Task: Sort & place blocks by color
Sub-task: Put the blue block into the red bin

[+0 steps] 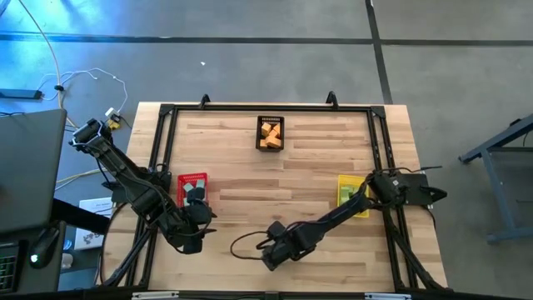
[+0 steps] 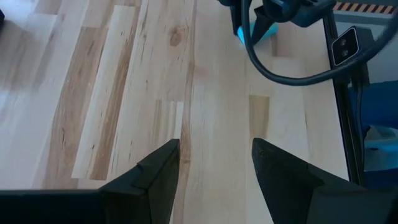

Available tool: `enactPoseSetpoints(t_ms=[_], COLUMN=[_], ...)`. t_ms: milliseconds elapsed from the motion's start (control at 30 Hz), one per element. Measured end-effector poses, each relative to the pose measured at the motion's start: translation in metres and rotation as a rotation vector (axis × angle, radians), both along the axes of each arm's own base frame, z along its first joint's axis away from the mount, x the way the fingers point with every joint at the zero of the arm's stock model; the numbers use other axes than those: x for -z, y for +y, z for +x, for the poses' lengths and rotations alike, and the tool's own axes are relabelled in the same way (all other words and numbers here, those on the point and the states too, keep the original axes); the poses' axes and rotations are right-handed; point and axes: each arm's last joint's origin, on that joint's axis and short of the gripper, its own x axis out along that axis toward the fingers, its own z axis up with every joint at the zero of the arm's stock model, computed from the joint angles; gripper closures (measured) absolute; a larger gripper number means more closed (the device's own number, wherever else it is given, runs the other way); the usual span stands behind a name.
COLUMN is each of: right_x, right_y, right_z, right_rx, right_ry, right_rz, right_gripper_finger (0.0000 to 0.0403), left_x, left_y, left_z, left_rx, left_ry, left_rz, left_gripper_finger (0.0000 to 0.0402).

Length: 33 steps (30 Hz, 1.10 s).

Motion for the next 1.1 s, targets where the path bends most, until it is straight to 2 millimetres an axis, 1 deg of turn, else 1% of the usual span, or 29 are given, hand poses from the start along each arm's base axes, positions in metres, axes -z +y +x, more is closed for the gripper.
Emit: enactPoseSetpoints(t_ms=[133, 267, 400, 600, 700, 900, 1100], right_x=[0.002, 0.002, -0.003, -0.023, -0.039, -0.065, -0.076], right_y=[-0.002, -0.002, -0.001, 0.002, 0.002, 0.002, 0.0], right_z=[-0.007, -0.008, -0.006, 0.002, 0.008, 0.013, 0.016], right_rx=[-0.01, -0.035, -0.069, -0.121, -0.131, -0.172, -0.178], right_ry=[0.084, 0.089, 0.078, 0.031, -0.012, -0.072, -0.098], right_rz=[-0.005, -0.011, -0.03, -0.12, -0.171, -0.257, -0.297], right_gripper_finger=[0.0254, 0.0254, 0.0254, 0.0257, 0.0269, 0.0293, 0.0293], left_x=[0.0, 0.0, 0.0, 0.0, 0.0, 0.0, 0.0], left_y=[0.0, 0.0, 0.0, 0.0, 0.0, 0.0, 0.0], left_z=[0.0, 0.0, 0.0, 0.0, 0.0, 0.0, 0.0], left_rx=[0.0, 0.006, 0.006, 0.006, 0.006, 0.007, 0.007], left_ry=[0.0, 0.0, 0.001, 0.001, 0.001, 0.001, 0.002], left_rz=[0.0, 0.005, 0.005, 0.005, 0.005, 0.005, 0.004], left_gripper_finger=[0.0213, 0.0213, 0.0213, 0.0213, 0.0213, 0.0213, 0.0213])
